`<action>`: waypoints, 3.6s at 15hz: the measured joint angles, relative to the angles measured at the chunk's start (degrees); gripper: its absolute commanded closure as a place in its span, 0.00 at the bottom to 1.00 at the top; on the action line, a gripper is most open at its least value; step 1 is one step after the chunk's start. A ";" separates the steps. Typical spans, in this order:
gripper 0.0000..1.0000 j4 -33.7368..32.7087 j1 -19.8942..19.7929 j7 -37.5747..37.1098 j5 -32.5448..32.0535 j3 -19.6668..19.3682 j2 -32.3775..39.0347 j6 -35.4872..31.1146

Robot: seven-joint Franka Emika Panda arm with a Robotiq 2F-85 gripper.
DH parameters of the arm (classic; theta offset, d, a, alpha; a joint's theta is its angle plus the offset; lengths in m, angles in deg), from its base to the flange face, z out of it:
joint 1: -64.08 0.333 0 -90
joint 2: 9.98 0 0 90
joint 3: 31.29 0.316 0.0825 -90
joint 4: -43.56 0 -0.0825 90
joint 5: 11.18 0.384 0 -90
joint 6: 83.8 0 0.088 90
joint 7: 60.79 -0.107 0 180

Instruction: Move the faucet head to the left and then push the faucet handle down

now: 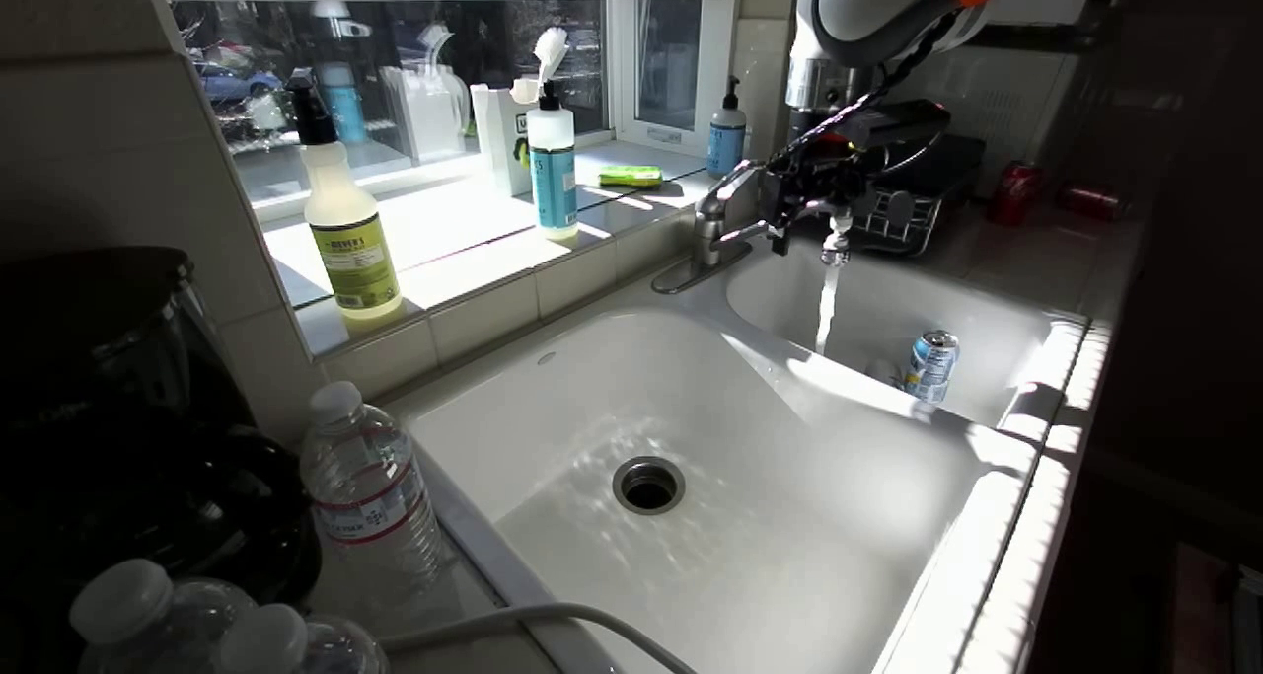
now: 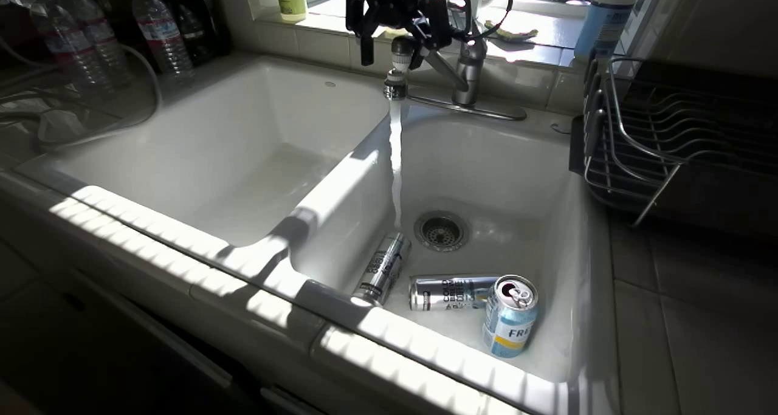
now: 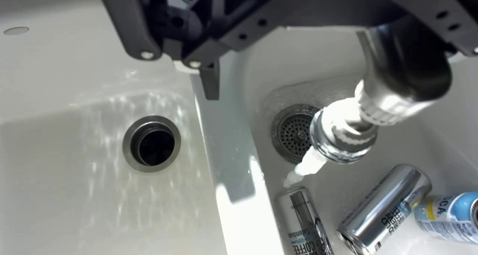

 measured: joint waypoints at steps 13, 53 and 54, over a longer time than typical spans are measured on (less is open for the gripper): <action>0.00 -7.78 3.06 -8.08 -1.35 1.41 5.19 7.44; 0.00 -19.81 7.52 -20.58 -0.67 2.43 8.24 12.99; 0.00 -19.49 7.52 -20.53 -0.69 2.44 7.04 13.42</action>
